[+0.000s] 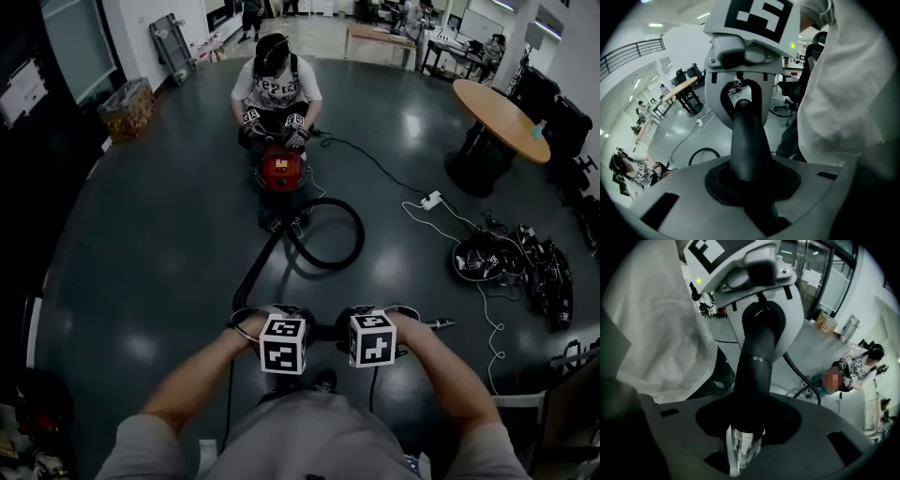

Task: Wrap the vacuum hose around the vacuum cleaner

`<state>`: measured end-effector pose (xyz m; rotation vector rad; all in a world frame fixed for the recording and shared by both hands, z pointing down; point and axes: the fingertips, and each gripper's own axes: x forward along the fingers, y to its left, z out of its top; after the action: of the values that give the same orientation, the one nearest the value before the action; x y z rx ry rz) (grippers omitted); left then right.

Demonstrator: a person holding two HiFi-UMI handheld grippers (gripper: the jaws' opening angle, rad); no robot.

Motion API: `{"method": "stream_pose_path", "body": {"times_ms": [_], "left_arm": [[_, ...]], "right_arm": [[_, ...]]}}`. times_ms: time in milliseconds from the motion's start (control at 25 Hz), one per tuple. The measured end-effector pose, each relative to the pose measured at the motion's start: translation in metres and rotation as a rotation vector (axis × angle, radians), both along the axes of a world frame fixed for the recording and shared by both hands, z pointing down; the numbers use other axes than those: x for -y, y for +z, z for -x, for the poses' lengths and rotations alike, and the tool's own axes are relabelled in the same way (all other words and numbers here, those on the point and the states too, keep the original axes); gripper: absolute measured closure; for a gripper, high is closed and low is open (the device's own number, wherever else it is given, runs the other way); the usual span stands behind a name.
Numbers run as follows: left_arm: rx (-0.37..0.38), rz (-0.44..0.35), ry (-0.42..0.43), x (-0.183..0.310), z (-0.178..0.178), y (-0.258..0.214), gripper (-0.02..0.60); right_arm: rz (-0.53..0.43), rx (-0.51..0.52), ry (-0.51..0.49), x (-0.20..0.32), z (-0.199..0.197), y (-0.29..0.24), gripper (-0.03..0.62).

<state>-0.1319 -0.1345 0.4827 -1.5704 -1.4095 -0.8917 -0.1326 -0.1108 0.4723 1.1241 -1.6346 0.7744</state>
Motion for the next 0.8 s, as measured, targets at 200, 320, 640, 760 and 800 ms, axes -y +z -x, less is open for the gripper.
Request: {"method": "stream_pose_path", "body": {"times_ms": [200,320,640,760,800], "left_arm": [[-0.025,-0.017,-0.019,0.019,-0.002,0.006,0.502],[-0.022,-0.022,-0.036,0.038,0.000,0.011,0.502],[-0.051,0.031,-0.090,0.070,0.001,0.025,0.495],[-0.061,0.080,-0.121,0.068,0.002,0.018,0.494],[-0.065,0.098,-0.137,0.065,0.003,0.015,0.494]], "right_arm": [[-0.060,-0.104,0.147,-0.004,-0.018,-0.006,0.408],[-0.143,-0.148,0.290,-0.015,-0.026,-0.032,0.404],[-0.544,-0.012,1.003,-0.067,-0.034,-0.051,0.404],[-0.564,0.027,1.171,-0.079,-0.031,-0.029,0.404],[-0.580,0.053,1.217,-0.080,-0.030,-0.024,0.404]]}}
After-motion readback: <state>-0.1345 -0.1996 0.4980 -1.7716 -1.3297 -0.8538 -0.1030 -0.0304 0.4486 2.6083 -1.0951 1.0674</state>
